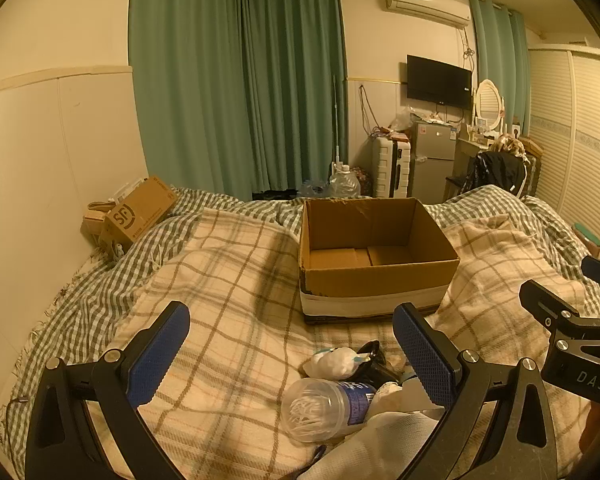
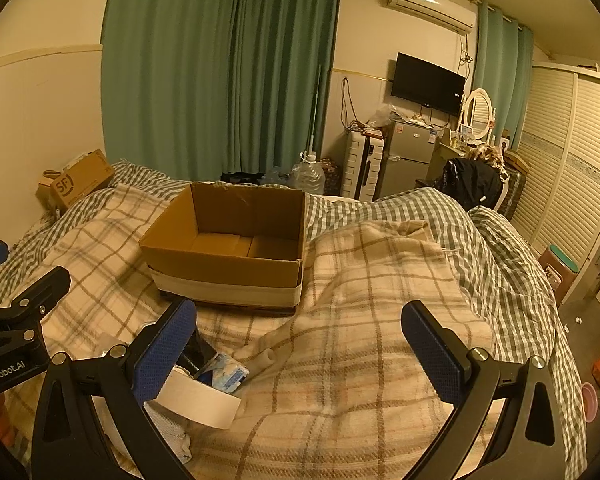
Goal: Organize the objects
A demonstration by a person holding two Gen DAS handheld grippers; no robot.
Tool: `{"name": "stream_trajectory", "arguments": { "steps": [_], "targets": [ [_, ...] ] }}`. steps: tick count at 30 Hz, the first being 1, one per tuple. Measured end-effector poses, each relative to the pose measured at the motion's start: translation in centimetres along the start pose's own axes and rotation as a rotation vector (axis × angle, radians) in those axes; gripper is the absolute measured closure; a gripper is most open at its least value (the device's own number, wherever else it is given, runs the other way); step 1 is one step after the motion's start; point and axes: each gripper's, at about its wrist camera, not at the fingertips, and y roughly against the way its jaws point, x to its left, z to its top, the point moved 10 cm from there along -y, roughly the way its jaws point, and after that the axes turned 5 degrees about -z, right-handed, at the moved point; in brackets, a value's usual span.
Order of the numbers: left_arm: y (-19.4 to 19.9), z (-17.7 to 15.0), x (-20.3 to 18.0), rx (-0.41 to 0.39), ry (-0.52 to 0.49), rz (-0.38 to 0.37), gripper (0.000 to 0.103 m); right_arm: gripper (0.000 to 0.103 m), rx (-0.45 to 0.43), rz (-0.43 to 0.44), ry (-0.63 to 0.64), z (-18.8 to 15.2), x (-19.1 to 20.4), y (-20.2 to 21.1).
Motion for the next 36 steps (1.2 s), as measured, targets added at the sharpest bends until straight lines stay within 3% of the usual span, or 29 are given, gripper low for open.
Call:
{"name": "stream_trajectory", "arguments": {
  "steps": [25, 36],
  "targets": [
    [-0.1, -0.3, -0.3, 0.004, -0.015, 0.004, 0.000, 0.000, 0.005, 0.015, 0.003, -0.2, 0.2, 0.0],
    [1.6, 0.1, -0.8, -0.008, -0.026, -0.001, 0.000, 0.000, -0.013, 0.023, 0.003, 0.4, 0.2, 1.4]
  ]
}}
